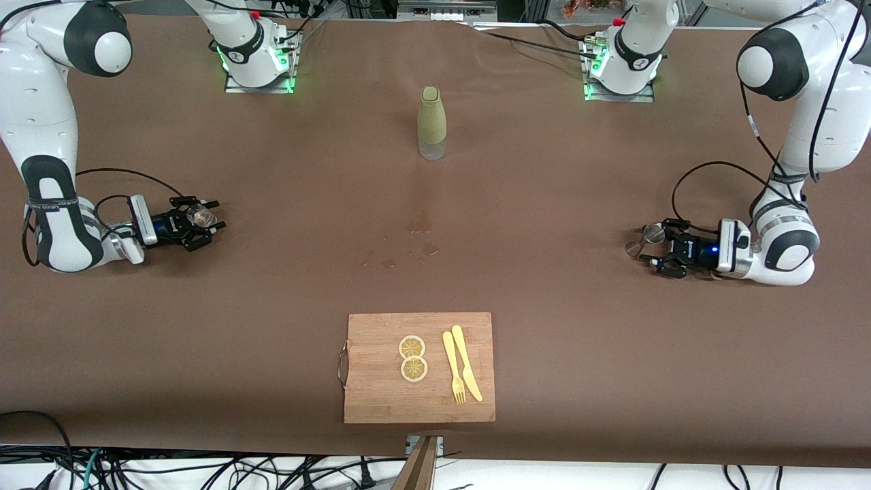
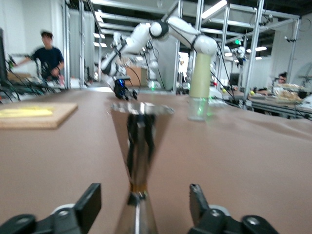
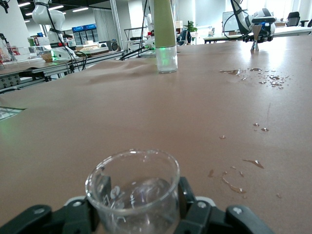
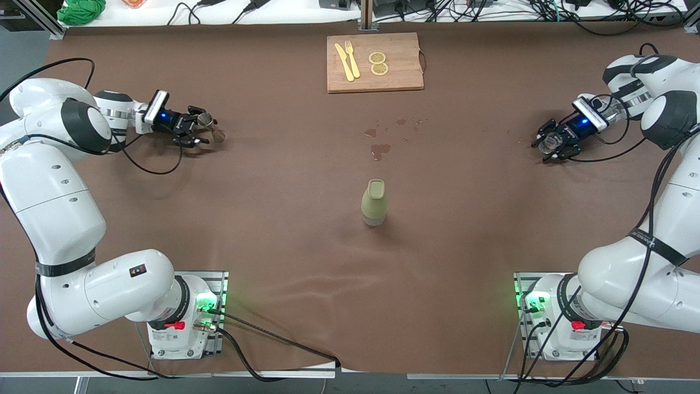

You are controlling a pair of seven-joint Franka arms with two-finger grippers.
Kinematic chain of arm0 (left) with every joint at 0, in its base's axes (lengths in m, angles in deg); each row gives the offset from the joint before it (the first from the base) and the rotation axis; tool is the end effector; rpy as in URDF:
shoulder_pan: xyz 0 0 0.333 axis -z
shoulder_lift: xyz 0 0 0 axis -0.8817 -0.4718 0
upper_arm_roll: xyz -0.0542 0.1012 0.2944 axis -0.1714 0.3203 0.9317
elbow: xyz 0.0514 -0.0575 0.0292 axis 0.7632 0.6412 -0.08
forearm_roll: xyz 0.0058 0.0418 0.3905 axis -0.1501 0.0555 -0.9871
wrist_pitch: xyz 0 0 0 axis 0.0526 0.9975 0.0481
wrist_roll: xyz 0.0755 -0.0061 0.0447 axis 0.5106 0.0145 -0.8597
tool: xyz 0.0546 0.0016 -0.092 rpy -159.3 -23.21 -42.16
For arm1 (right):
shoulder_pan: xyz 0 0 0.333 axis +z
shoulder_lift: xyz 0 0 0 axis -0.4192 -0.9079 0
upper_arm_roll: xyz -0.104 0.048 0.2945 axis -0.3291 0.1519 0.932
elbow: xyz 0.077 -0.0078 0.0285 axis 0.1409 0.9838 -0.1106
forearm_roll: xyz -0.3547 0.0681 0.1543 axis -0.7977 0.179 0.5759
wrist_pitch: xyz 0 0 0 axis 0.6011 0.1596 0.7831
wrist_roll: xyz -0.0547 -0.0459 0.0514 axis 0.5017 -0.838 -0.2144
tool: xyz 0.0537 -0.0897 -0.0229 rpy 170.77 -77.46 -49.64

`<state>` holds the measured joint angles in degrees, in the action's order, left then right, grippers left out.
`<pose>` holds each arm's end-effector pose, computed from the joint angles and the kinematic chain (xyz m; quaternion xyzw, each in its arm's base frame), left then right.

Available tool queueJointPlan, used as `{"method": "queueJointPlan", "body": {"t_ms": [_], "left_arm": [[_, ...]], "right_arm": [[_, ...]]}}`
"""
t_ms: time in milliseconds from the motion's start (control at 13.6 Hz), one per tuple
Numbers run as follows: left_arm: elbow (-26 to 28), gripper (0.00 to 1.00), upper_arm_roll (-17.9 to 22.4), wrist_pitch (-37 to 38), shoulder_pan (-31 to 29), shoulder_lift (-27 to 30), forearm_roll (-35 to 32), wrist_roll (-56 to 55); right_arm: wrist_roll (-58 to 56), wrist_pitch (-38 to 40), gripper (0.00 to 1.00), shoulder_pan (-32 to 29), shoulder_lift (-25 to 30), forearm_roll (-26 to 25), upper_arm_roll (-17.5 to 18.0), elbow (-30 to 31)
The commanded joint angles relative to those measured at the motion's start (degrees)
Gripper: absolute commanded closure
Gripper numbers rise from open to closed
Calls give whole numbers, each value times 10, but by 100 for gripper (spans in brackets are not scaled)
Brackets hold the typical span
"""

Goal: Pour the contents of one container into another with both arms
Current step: 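Lower the glass cup with the right gripper while the left gripper lowers the jigger, then open both grippers and draw them back from the cup and jigger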

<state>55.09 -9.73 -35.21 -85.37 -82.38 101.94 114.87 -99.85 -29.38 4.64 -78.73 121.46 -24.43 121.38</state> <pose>0.5608 0.1616 0.0539 0.4929 -0.5721 0.3863 0.5297 0.5344 -0.1762 0.0584 -0.4615 -0.6647 -0.2794 0.5168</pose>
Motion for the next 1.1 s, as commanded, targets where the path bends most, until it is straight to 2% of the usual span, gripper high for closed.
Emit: {"method": "queueJointPlan", "body": {"t_ms": [0,367,587,1028], "left_arm": [[-54,0,24,21,7,0,-50,-50],[-80,0,39,42,8,18,-90,-141],[-80,0,48,46,6,53,-119,-215],[-89,0,54,46,16,132,-156,-399]], "right_arm": [[-13,0,1,1,-11,7,-14,-33],[-9,18,1,3,-6,1,-44,-60],[0,27,1,3,20,-11,-59,-85],[150,18,1,4,154,-100,-49,-86]]}}
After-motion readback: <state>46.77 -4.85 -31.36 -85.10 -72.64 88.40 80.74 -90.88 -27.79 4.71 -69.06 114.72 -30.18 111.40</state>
